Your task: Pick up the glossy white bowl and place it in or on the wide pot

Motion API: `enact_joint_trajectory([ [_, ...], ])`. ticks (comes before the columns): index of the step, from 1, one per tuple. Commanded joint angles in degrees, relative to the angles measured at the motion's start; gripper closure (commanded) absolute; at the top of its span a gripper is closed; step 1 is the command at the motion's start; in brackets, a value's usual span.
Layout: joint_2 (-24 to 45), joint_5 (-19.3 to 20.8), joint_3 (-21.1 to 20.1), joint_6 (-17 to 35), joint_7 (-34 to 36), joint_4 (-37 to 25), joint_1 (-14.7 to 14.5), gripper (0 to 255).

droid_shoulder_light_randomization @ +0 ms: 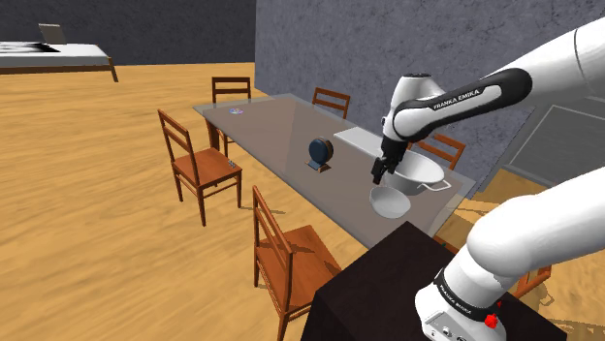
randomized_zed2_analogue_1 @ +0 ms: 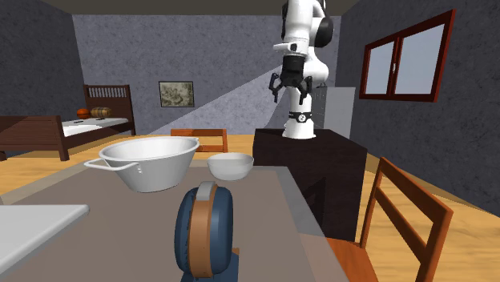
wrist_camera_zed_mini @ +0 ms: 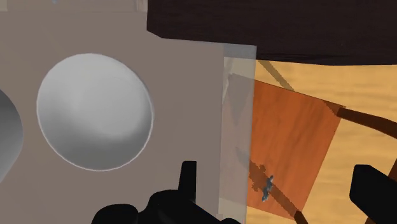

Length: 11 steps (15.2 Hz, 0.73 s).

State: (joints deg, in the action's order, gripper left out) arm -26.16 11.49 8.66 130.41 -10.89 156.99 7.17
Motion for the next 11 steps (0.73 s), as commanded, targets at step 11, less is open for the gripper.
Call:
enact_joint_trajectory([
  [11,28.38,6.30,6.49,23.84,-5.31,-4.46,5.32,0],
])
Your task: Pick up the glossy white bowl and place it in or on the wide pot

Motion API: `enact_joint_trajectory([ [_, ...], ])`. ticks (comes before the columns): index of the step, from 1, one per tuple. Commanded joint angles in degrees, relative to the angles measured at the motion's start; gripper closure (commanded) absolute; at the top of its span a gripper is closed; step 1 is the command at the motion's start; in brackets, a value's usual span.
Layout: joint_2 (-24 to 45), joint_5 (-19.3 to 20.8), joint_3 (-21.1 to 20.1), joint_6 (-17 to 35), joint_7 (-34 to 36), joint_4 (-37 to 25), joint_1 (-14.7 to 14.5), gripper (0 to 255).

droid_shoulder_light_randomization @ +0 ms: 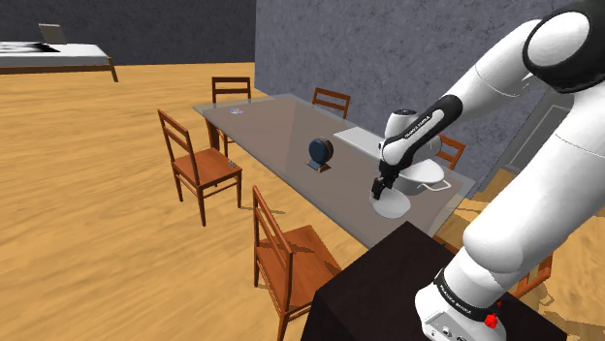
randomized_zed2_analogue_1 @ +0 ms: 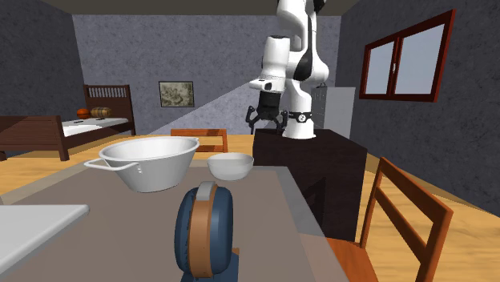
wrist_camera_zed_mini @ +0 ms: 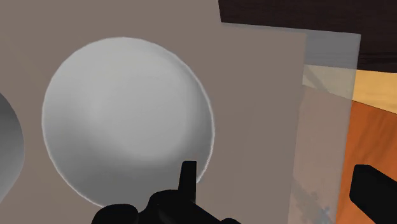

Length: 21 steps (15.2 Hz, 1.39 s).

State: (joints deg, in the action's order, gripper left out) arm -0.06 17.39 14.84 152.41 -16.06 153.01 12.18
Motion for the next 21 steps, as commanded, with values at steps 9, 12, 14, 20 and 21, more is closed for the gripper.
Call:
enact_joint_trajectory([
  [9,16.90,0.21,1.23,11.95,-2.13,-5.08,2.57,0],
  [12,19.45,0.06,1.09,13.98,-2.14,-5.63,2.95,0],
  [14,19.45,0.07,1.09,13.98,-2.14,-5.63,2.96,0],
  [20,19.44,0.07,1.09,13.97,-2.14,-5.62,2.95,255],
  [21,19.44,0.07,1.09,13.97,-2.14,-5.62,2.95,255],
])
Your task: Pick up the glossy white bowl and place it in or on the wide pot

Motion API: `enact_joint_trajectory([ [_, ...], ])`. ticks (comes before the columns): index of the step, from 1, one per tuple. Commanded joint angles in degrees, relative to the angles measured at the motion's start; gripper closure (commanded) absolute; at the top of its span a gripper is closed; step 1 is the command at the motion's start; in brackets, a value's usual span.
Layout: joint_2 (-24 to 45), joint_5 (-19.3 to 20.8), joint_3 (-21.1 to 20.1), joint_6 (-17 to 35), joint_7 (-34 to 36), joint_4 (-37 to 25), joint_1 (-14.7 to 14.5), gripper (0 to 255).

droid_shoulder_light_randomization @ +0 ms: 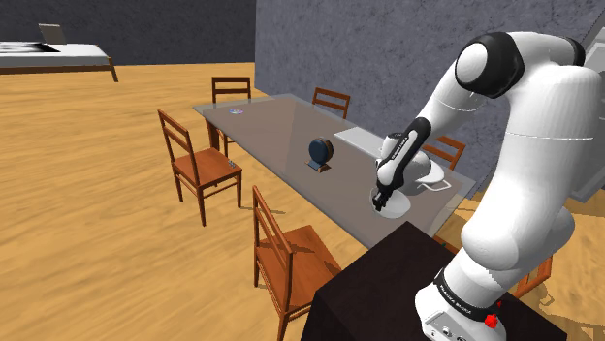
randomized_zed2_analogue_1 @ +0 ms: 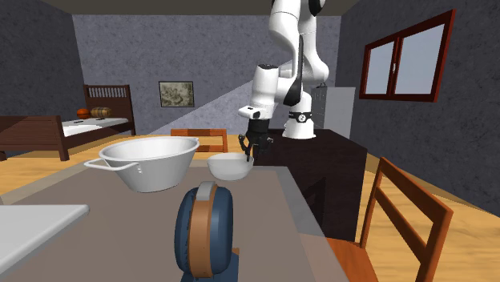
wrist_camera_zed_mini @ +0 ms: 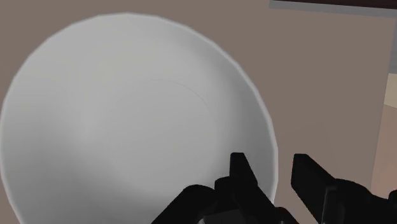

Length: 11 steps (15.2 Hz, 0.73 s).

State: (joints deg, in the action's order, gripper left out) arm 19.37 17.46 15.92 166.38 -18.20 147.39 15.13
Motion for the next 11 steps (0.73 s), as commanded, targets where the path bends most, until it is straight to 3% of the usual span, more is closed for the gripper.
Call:
enact_joint_trajectory([
  [1,0.00,0.00,0.00,0.00,0.00,0.00,0.00,255],
  [8,0.01,0.00,0.00,0.01,0.00,-0.01,0.01,255],
  [11,-2.97,0.14,0.20,-2.33,-0.33,0.61,-0.15,255],
])
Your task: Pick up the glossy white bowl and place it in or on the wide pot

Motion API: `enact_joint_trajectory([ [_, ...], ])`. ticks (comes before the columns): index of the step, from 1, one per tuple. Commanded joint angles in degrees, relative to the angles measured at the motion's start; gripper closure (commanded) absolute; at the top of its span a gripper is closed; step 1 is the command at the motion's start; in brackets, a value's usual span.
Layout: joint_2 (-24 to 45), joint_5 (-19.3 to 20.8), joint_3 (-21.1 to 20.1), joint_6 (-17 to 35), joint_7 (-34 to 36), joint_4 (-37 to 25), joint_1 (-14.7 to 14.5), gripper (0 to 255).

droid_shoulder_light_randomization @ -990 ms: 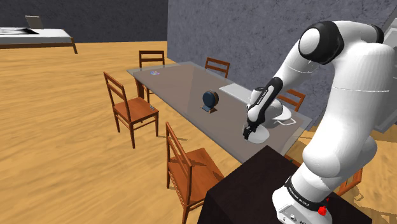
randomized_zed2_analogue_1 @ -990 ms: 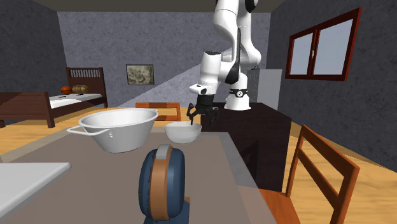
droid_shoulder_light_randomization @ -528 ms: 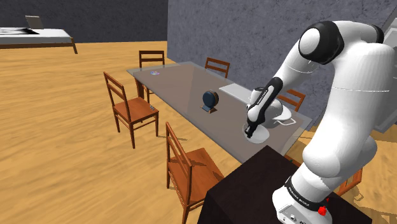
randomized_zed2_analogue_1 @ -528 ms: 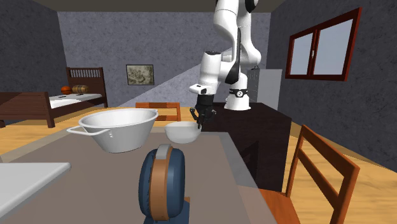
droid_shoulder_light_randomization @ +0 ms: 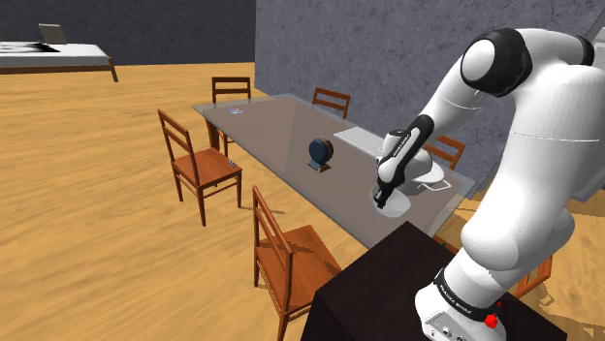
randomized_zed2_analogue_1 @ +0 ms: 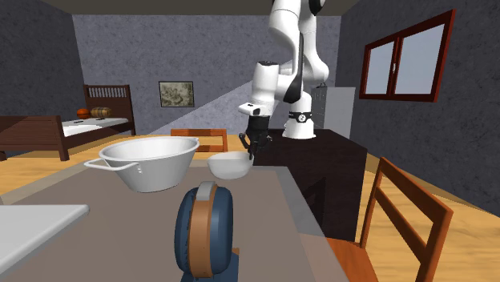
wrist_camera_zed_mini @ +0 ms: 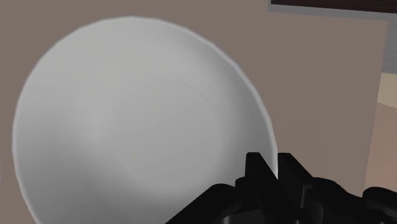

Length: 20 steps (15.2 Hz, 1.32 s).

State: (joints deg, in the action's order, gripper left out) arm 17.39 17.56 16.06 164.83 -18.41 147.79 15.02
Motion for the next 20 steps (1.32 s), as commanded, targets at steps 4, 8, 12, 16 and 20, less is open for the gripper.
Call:
enact_joint_trajectory([
  [4,-4.89,0.22,0.30,-4.04,-0.55,0.83,-0.24,255],
  [8,-8.70,0.37,0.46,-7.44,-0.95,1.22,-0.41,255],
  [12,-12.39,0.48,0.53,-10.93,-1.36,1.38,-0.55,255],
  [16,-15.91,0.52,0.52,-14.50,-1.77,1.31,-0.67,255],
  [20,-19.24,0.48,0.42,-18.10,-2.20,1.00,-0.76,255],
])
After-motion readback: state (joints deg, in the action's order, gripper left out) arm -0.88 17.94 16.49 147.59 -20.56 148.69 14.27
